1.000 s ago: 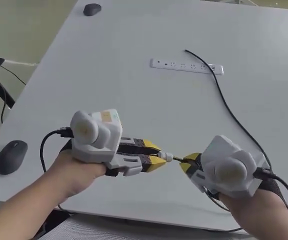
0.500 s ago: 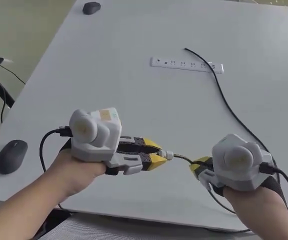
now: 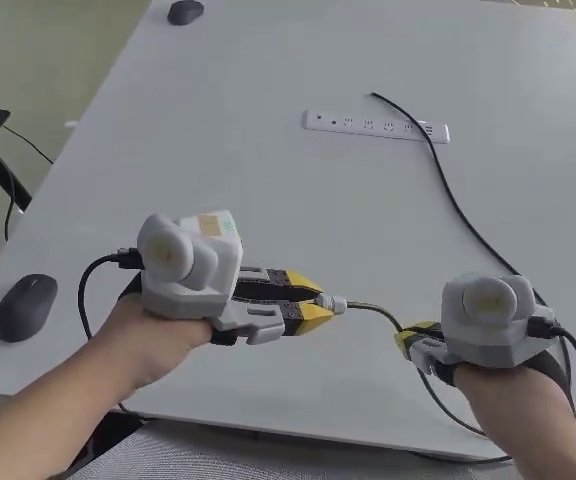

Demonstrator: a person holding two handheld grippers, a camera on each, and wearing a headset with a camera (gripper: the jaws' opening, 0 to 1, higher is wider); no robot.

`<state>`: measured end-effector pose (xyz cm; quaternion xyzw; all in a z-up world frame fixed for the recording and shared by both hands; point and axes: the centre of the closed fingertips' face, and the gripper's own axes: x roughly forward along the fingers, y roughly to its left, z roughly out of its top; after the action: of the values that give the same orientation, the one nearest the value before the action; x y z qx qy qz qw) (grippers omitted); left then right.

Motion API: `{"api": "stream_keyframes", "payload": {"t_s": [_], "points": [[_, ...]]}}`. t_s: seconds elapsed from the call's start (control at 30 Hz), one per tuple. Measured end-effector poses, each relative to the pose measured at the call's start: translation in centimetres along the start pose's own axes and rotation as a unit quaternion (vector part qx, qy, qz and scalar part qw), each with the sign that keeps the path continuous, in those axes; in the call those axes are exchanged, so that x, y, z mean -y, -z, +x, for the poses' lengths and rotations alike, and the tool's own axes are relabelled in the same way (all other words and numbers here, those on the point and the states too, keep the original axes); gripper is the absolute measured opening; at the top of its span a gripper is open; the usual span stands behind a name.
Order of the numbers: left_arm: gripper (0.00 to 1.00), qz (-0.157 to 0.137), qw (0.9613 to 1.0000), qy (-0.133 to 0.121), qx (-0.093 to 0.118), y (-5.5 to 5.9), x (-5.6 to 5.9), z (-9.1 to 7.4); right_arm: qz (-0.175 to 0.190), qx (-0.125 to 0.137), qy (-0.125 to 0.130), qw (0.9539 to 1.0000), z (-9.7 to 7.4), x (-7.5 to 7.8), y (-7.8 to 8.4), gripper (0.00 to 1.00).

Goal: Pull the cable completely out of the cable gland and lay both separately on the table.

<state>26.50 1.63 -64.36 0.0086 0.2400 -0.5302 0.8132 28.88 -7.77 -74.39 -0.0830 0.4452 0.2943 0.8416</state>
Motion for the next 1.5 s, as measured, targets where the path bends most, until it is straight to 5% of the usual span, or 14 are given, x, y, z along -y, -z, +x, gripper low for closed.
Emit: {"api": "stream_keyframes", "payload": {"t_s": [0.33, 0.83, 1.1, 1.23, 1.5], "points": [[0.15, 0.0, 1.0, 0.001, -0.001, 0.1, 0.1, 0.3, 0.006, 0.0, 0.001, 1.0, 0.0, 0.1, 0.5, 0.0], [0.15, -0.003, 1.0, 0.001, 0.002, -0.1, 0.1, 0.0, -0.086, 0.018, 0.016, 0.996, -0.7, -0.2, 0.0, 0.01], [0.15, -0.009, 1.0, -0.003, -0.001, 0.2, -0.2, -0.2, -0.128, 0.034, -0.017, 0.991, -1.7, -1.7, -0.8, 0.07], [0.15, -0.009, 1.0, -0.002, -0.002, 0.2, -0.2, -0.2, -0.176, 0.05, -0.023, 0.9828, -2.4, -2.8, -2.1, 0.13], [0.15, -0.007, 1.0, -0.002, -0.005, 0.3, -0.4, -0.2, -0.271, 0.089, -0.055, 0.9569, -3.7, -7.0, -5.2, 0.15]]}}
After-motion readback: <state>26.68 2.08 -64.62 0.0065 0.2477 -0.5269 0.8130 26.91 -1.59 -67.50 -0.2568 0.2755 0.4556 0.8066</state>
